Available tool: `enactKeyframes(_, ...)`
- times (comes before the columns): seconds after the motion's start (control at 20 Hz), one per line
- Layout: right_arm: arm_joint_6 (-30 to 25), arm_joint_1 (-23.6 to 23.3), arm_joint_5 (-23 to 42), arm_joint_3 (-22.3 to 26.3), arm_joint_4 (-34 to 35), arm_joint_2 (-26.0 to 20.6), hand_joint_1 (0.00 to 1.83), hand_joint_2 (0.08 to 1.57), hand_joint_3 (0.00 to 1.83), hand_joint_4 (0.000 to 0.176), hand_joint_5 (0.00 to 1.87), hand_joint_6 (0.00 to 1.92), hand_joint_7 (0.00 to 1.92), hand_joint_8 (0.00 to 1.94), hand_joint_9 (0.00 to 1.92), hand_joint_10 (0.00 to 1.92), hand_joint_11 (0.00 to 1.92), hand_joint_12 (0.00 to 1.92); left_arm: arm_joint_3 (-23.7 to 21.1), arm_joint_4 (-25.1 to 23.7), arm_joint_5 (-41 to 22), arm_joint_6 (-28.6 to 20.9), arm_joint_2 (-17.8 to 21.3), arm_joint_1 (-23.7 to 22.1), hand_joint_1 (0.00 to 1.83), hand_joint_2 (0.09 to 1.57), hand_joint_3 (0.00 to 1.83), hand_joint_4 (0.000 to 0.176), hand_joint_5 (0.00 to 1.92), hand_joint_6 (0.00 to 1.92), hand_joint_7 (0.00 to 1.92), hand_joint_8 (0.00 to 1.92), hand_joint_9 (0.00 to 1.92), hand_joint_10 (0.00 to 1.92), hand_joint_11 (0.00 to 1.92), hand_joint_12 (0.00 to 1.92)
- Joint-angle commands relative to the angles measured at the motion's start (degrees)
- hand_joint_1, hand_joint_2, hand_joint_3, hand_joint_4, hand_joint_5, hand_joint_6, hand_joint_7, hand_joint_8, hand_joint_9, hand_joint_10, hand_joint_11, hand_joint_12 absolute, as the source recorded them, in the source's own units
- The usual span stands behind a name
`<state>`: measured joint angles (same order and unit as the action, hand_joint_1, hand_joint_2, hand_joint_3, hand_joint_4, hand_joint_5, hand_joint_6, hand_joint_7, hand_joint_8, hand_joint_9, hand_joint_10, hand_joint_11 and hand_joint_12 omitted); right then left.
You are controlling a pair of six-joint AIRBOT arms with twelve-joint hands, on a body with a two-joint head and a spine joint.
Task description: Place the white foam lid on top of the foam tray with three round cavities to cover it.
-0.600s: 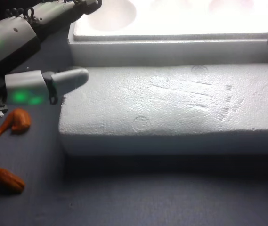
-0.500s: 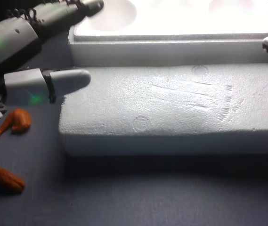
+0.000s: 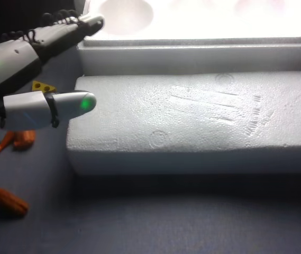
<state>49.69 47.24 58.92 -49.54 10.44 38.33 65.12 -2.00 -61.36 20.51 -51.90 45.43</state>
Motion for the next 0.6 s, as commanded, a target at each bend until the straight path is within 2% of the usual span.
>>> enactKeyframes(0.0, 0.73, 0.04, 8.28, 0.09, 2.0, -0.57, 0.5, 1.2, 0.0, 0.0, 0.0, 0.0, 0.0, 0.0, 0.0, 0.0, 0.0, 1.14, -0.29, 2.99, -8.9, 0.27, 0.52, 0.52, 0.41, 1.2, 0.0, 0.002, 0.0, 0.0, 0.0, 0.0, 0.0, 0.0, 0.03, 0.02)
enactKeyframes(0.05, 1.07, 0.74, 9.03, 0.3, 3.6, -0.46, 0.46, 1.19, 0.0, 0.0, 0.0, 0.0, 0.0, 0.0, 0.0, 0.0, 0.0, 1.31, -0.61, 4.9, -9.79, 0.78, 0.55, 1.81, 0.43, 1.18, 0.0, 0.011, 0.0, 0.0, 0.0, 0.0, 0.0, 0.0, 0.02, 0.02)
enactKeyframes(0.1, 1.3, 1.83, 10.21, 0.49, 5.43, -0.2, 0.44, 1.17, 0.0, 0.0, 0.0, 0.0, 0.0, 0.0, 0.0, 0.0, 0.0, 1.45, -1.05, 7.07, -10.74, 1.39, 0.6, 3.45, 0.43, 1.18, 0.0, 0.003, 0.0, 0.0, 0.0, 0.0, 0.0, 0.0, 0.02, 0.02)
enactKeyframes(0.15, 1.81, 3.29, 11.64, 0.86, 7.49, -0.1, 0.41, 1.16, 0.0, 0.0, 0.0, 0.0, 0.0, 0.0, 0.0, 0.0, 0.0, 1.52, -1.53, 9.14, -11.87, 1.85, 0.65, 5.25, 0.42, 1.14, 0.0, 0.007, 0.0, 0.0, 0.0, 0.0, 0.0, 0.0, 0.01, 0.04)
enactKeyframes(0.2, 2.34, 4.12, 12.43, 1.16, 8.8, -0.09, 0.41, 1.14, 0.0, 0.0, 0.0, 0.0, 0.0, 0.0, 0.0, 0.0, 0.0, 1.53, -1.9, 10.29, -12.33, 2.06, 0.69, 6.32, 0.4, 1.13, 0.0, 0.0, 0.0, 0.0, 0.0, 0.0, 0.0, 0.0, 0.0, 0.04)
enactKeyframes(0.25, 2.63, 5.45, 13.44, 1.55, 10.3, -0.09, 0.41, 1.14, 0.0, 0.0, 0.0, 0.0, 0.0, 0.0, 0.0, 0.0, 0.0, 1.53, -2.29, 11.42, -13.05, 2.17, 0.69, 7.53, 0.39, 1.11, 0.0, 0.0, 0.0, 0.0, 0.0, 0.0, 0.0, 0.0, 0.0, 0.07)
enactKeyframes(0.3, 2.71, 7.57, 15.08, 2.0, 12.31, -0.09, 0.41, 1.14, 0.0, 0.0, 0.0, 0.0, 0.0, 0.0, 0.0, 0.0, 0.0, 1.53, -2.84, 13.17, -13.97, 2.32, 0.59, 9.59, 0.39, 1.1, 0.0, 0.007, 0.0, 0.0, 0.0, 0.0, 0.0, 0.0, 0.0, 0.01)
enactKeyframes(0.35, 2.72, 9.04, 16.18, 2.3, 13.74, -0.1, 0.43, 1.14, 0.0, 0.0, 0.0, 0.0, 0.0, 0.0, 0.0, 0.0, 0.0, 1.53, -3.12, 14.2, -14.19, 2.36, 0.54, 10.73, 0.4, 1.09, 0.0, 0.0, 0.0, 0.0, 0.0, 0.0, 0.0, 0.0, 0.0, 0.0)
enactKeyframes(0.4, 2.72, 10.44, 17.03, 2.54, 14.95, -0.1, 0.42, 1.14, 0.0, 0.0, 0.0, 0.0, 0.0, 0.0, 0.0, 0.0, 0.0, 1.52, -3.29, 15.05, -14.34, 2.36, 0.44, 11.88, 0.38, 1.07, 0.0, 0.007, 0.0, 0.0, 0.0, 0.0, 0.0, 0.0, 0.0, 0.0)
enactKeyframes(0.55, 2.06, 14.46, 19.1, 2.97, 18.16, 0.23, 0.46, 1.15, 0.0, 0.0, 0.0, 0.0, 0.0, 0.0, 0.0, 0.0, 0.0, 1.47, -4.02, 17.81, -14.74, 2.35, 0.18, 15.43, 0.39, 1.04, 0.0, 0.0, 0.0, 0.0, 0.0, 0.0, 0.0, 0.0, 0.0, 0.0)
